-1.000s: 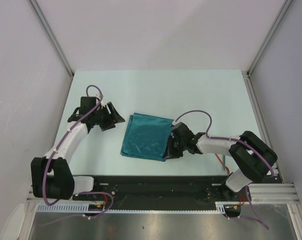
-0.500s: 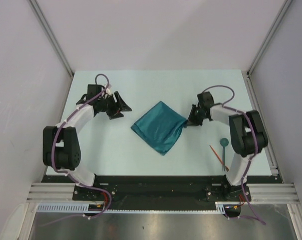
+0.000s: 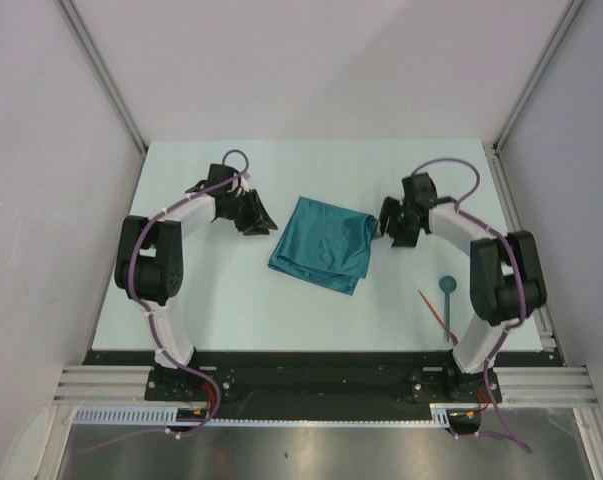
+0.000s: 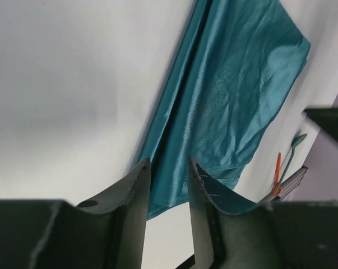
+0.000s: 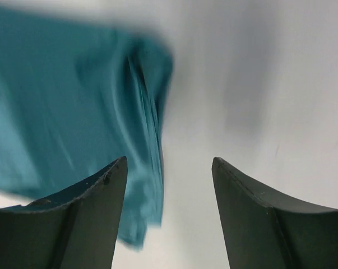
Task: Fold the napkin into a case and place the utensils inside
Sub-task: Rotate the square-folded napkin at the center of the board.
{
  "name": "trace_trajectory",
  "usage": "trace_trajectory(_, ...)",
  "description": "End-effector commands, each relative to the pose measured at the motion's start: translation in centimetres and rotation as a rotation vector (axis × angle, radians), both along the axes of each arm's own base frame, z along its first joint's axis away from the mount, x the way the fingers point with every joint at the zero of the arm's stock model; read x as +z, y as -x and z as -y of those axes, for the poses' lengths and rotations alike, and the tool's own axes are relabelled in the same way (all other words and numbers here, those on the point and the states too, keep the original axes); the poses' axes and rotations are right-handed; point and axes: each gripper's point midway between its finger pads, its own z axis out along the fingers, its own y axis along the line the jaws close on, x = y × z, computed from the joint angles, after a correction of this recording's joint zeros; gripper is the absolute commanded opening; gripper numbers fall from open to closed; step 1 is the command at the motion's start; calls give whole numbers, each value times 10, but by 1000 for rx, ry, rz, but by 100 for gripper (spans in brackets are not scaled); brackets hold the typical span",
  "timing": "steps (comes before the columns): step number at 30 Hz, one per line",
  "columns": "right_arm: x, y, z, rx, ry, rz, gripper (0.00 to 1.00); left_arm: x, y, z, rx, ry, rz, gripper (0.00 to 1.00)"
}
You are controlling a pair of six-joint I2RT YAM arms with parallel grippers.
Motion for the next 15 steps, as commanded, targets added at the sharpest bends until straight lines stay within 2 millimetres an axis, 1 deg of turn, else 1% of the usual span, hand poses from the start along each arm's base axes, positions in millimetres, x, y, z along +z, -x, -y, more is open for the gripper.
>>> trace_trajectory(1,-2,82,-41,86,-204,-51,68,-13,9,10,-77,-67,-5,45)
trace_trajectory(2,-14,100,-45,76,-228,-88,68,-17,13,8,-92,-89,-10,49)
trace_trajectory(3,-14,110,-53,92,-248,-93,68,-21,18,9,-105,-108,-17,52)
trace_trajectory(4,-8,115,-59,103,-266,-74,67,-25,20,4,-96,-143,-19,52)
trace_trajectory(5,-11,123,-62,96,-283,-77,67,-34,29,1,-96,-168,-41,52)
trace_trajectory(6,-7,131,-68,112,-285,-58,66,-46,41,-7,-76,-208,-77,49)
trace_trajectory(7,-4,132,-67,105,-285,-46,66,-57,51,-12,-66,-227,-109,48)
trace_trajectory(9,-6,135,-62,83,-273,-47,65,-63,59,-15,-55,-241,-113,42)
trace_trajectory(10,-6,135,-59,75,-269,-45,64,-74,72,-18,-44,-253,-148,41)
trace_trajectory(11,-6,134,-56,67,-260,-41,64,-77,75,-16,-43,-243,-146,35)
trace_trajectory(12,-5,134,-55,70,-255,-36,64,-81,82,-15,-43,-235,-161,32)
trace_trajectory(13,-6,134,-51,64,-250,-41,63,-87,97,-17,-30,-231,-192,29)
trace_trajectory(14,-4,133,-49,59,-243,-33,63,-89,105,-15,-30,-217,-201,22)
trace_trajectory(15,-6,134,-47,55,-236,-36,64,-88,105,-10,-26,-189,-172,18)
